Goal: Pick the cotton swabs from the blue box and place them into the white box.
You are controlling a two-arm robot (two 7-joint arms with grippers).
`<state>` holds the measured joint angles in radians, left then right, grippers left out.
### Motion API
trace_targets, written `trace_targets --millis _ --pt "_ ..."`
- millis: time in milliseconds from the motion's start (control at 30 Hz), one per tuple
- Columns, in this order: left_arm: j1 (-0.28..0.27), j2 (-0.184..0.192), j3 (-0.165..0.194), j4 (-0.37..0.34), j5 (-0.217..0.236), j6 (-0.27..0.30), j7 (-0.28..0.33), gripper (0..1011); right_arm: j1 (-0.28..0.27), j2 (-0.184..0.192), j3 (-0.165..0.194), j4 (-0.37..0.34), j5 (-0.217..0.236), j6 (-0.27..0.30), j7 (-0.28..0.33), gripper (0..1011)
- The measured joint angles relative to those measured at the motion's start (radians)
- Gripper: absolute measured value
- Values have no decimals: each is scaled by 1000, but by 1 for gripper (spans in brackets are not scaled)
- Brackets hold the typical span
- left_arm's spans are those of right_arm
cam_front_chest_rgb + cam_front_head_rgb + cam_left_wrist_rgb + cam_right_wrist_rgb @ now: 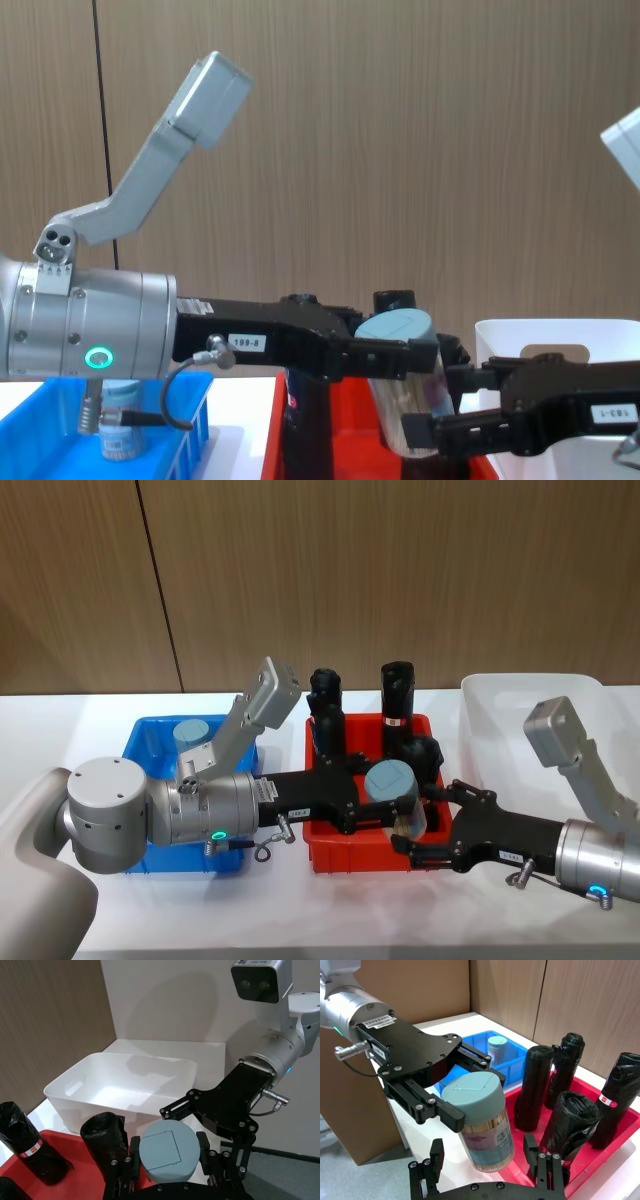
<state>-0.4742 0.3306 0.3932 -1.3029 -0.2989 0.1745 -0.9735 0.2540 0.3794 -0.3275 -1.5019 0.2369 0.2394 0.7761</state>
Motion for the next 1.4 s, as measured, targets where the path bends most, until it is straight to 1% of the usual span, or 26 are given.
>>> trace_targets --millis 567,933,1033,1067,1100,1167,1233,1267,1300,1333,1367,1400 --pt "0 0 0 0 0 0 0 670 26 -23 -18 43 -4 -17 -33 1001" --pt "0 0 0 0 0 0 0 670 38 -33 -30 57 -3 -20 -30 1001" --pt "0 0 0 0 0 0 0 670 40 -34 -33 59 -4 -18 -24 931" --pt "0 0 0 0 0 0 0 670 40 -34 -33 59 -4 -18 -24 931" --pt "0 0 0 0 0 0 0 670 41 -34 -35 60 -4 -18 -21 890" --pt "0 0 0 0 0 0 0 670 42 -34 -36 60 -4 -17 -19 863" --pt "0 0 0 0 0 0 0 670 43 -34 -38 60 -4 -16 -16 787" --pt "0 0 0 0 0 0 -1 670 43 -34 -38 60 -4 -16 -16 787" --pt "0 0 0 0 0 0 -1 670 44 -34 -39 60 -4 -15 -14 733" --pt "0 0 0 0 0 0 -1 670 44 -34 -40 60 -4 -15 -14 712" --pt "0 0 0 0 0 0 -1 670 44 -34 -40 60 -4 -15 -13 660" --pt "0 0 0 0 0 0 -1 670 44 -34 -41 60 -4 -15 -12 652"
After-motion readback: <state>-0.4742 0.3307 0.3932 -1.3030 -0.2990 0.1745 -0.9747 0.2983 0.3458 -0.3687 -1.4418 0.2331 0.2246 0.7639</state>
